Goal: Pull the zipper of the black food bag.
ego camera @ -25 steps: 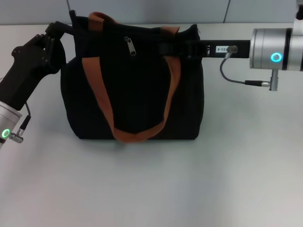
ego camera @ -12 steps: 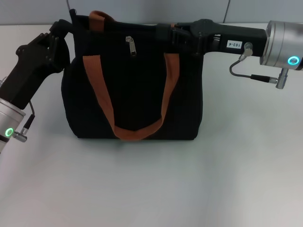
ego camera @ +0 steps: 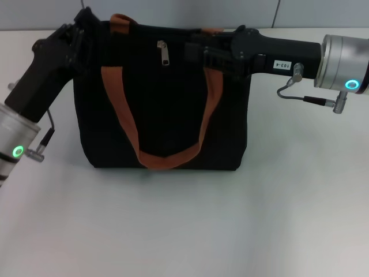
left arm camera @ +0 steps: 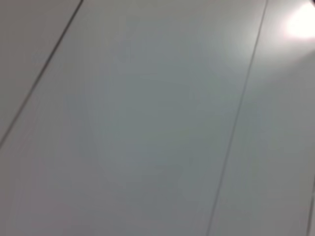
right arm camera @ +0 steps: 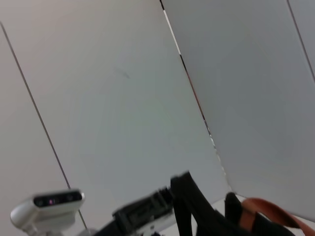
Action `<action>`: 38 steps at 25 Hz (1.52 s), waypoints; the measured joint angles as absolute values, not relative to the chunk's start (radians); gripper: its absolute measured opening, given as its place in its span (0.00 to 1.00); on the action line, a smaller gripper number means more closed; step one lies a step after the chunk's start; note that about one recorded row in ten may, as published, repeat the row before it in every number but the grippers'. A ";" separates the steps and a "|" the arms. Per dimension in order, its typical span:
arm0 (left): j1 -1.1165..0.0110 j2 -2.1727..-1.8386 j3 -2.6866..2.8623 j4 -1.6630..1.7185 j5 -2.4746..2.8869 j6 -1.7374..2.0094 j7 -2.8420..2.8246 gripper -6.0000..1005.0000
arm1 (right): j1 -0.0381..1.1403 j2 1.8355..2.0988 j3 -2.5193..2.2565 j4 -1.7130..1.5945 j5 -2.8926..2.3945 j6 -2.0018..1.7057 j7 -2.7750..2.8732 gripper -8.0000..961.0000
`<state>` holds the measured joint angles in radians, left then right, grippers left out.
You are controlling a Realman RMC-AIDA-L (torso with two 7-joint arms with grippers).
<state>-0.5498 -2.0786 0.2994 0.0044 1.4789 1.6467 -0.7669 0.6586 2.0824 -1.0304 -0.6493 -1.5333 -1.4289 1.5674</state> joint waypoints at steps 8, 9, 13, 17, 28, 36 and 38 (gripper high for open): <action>-0.609 -2.079 0.314 0.006 1.481 1.644 -0.797 0.08 | 0.660 2.081 -1.031 -0.649 -1.539 -1.391 1.570 0.44; -0.614 -2.079 0.316 0.003 1.481 1.641 -0.796 0.08 | 0.663 2.081 -1.031 -0.649 -1.539 -1.391 1.571 0.47; -0.617 -2.080 0.317 0.002 1.481 1.638 -0.796 0.08 | 0.676 2.081 -1.034 -0.649 -1.539 -1.395 1.630 0.51; -0.618 -2.080 0.318 0.001 1.481 1.639 -0.798 0.08 | 0.681 2.079 -1.055 -0.649 -1.540 -1.396 1.712 0.51; -0.622 -2.080 0.318 0.000 1.480 1.644 -0.797 0.09 | 0.691 2.078 -1.065 -0.649 -1.560 -1.368 1.767 0.51; -0.626 -2.080 0.319 -0.002 1.480 1.644 -0.792 0.09 | 0.709 2.079 -1.090 -0.648 -1.564 -1.351 1.793 0.52; -0.626 -2.080 0.319 -0.002 1.480 1.644 -0.792 0.09 | 0.709 2.079 -1.092 -0.647 -1.565 -1.329 1.805 0.53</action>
